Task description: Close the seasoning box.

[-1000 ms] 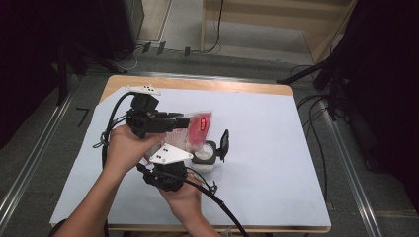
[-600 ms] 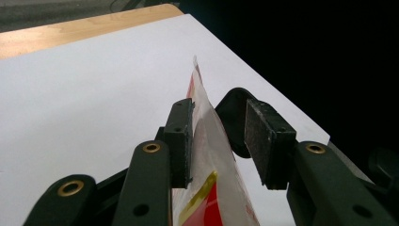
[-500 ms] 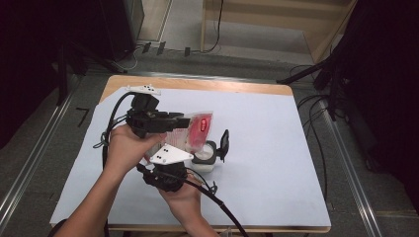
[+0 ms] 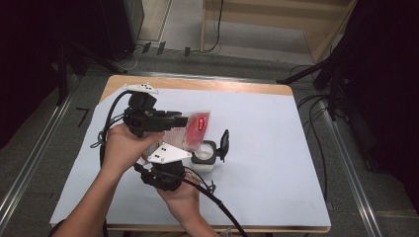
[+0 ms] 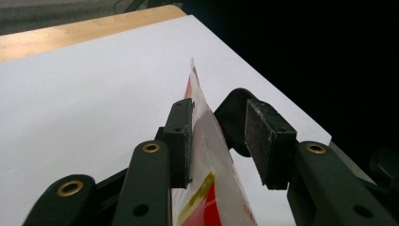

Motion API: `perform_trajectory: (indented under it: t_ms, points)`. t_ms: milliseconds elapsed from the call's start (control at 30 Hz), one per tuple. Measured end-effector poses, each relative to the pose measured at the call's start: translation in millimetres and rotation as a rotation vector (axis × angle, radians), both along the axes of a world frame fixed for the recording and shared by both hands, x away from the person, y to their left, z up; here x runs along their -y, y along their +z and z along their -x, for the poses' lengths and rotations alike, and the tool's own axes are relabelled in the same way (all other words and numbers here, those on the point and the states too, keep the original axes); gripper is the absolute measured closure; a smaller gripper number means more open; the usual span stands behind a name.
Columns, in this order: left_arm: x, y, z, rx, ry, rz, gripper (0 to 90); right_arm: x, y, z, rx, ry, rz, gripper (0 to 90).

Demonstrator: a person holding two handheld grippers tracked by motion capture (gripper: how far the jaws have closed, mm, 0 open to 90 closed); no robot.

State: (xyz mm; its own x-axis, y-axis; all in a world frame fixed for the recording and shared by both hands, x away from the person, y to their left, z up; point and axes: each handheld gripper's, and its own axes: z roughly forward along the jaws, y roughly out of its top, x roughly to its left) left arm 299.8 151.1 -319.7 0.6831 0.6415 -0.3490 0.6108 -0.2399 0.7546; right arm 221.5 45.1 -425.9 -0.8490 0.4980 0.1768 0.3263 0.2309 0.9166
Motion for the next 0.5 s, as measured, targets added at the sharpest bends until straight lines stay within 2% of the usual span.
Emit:
perform_trajectory:
  t_ms: [500]
  points:
    - [-5.4, 0.3, -1.7, -0.016, 0.006, -0.005, 63.6, -3.3, -4.1, 1.0, 0.000, 0.013, 0.026, 62.7]
